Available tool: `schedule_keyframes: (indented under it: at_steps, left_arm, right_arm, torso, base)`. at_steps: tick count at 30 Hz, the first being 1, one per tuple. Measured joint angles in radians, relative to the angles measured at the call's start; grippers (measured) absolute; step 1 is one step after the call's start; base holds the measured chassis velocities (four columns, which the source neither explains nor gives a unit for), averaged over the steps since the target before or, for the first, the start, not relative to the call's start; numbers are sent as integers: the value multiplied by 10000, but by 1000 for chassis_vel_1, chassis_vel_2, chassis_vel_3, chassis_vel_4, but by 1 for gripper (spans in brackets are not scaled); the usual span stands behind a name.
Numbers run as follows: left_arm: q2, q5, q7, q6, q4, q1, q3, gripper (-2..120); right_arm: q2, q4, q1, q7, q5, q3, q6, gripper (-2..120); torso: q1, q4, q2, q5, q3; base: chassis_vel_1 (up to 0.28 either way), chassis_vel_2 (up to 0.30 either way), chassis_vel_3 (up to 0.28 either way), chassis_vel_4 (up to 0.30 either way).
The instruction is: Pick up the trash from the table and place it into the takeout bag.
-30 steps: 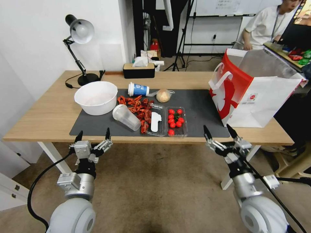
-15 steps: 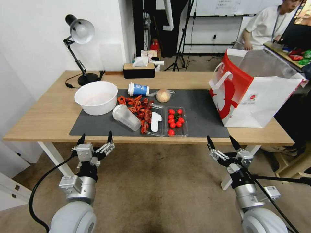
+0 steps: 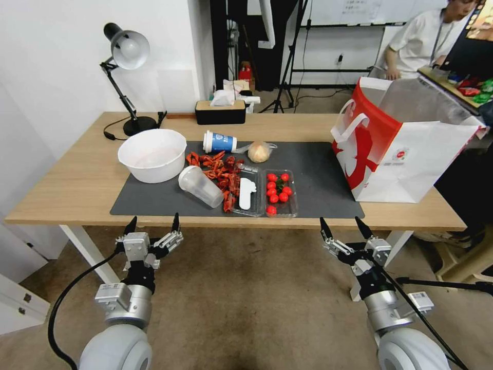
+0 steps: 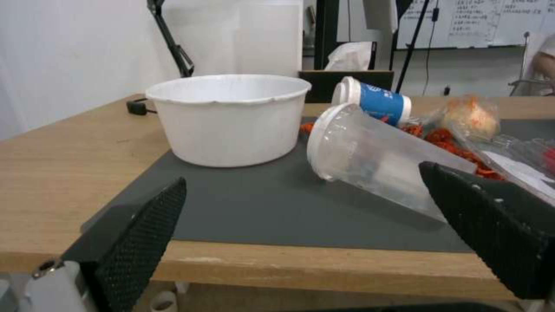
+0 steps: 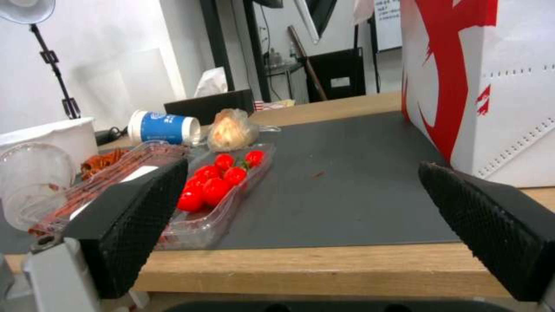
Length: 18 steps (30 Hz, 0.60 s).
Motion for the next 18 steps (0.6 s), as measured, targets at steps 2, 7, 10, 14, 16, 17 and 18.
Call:
schedule_keyframes:
  at_steps: [2,7,10,14,16,17,18]
  left_arm:
    - [-1,2,1,0,0,2,-3,100]
    - [-3,8,1,0,0,13,-10,100]
    - [-4,9,1,-1,0,11,-20,100]
    - [0,6,-6,-5,0,-5,-47,100]
    - [3,-1,-9,-6,-1,-9,-59,100]
    - [5,-6,-12,-6,-1,-14,-77,100]
    - [7,-12,-16,-8,-2,-18,-93,100]
  right_arm:
    - [-7,0,3,3,0,0,-13,100]
    - [-43,0,63,79,-40,-60,-166,100]
    - [-87,0,138,166,-80,-138,-263,100]
    - [-178,6,359,270,-87,-255,-423,100]
    - [-237,8,520,322,-81,-340,-514,100]
    - [-315,7,748,391,-55,-485,-625,100]
    - [-384,3,963,467,-23,-622,-724,100]
  torso:
    - [-1,0,0,0,0]
    - [0,0,0,0,0]
    - [0,0,0,0,0]
    - [-1,-1,0,0,0]
    - [0,-1,0,0,0]
    - [-1,-1,0,0,0]
    - [0,-1,0,0,0]
  base:
    - [0,0,0,0]
    - [0,0,0,0]
    - [0,0,0,0]
    - [0,0,0,0]
    - [0,0,0,0]
    - [0,0,0,0]
    - [0,0,0,0]
